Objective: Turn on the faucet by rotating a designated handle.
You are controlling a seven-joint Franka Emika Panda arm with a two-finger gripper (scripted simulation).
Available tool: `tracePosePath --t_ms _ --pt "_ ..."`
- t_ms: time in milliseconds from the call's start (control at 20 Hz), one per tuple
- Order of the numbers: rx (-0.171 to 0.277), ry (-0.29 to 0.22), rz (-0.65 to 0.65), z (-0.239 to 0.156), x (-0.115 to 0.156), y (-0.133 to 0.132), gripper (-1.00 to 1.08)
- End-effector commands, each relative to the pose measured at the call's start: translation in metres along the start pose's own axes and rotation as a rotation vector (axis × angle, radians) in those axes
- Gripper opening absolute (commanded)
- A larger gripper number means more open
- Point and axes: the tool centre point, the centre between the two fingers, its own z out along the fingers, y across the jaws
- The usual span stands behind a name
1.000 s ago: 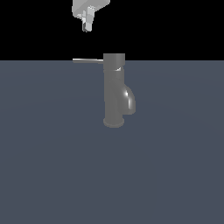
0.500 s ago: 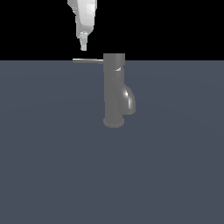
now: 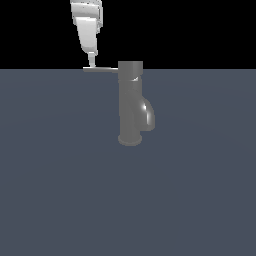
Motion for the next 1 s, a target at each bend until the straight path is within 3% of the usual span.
tracePosePath --t_ms 0,450,950 --pt "0.003 0.010 0.021 0.004 -0.002 -0.004 -1.00" --pt "0.004 0.016 0.033 0.007 -0.004 -0.007 -1.00" --pt "0.004 0.016 0.033 0.008 -0.003 0.017 -1.00"
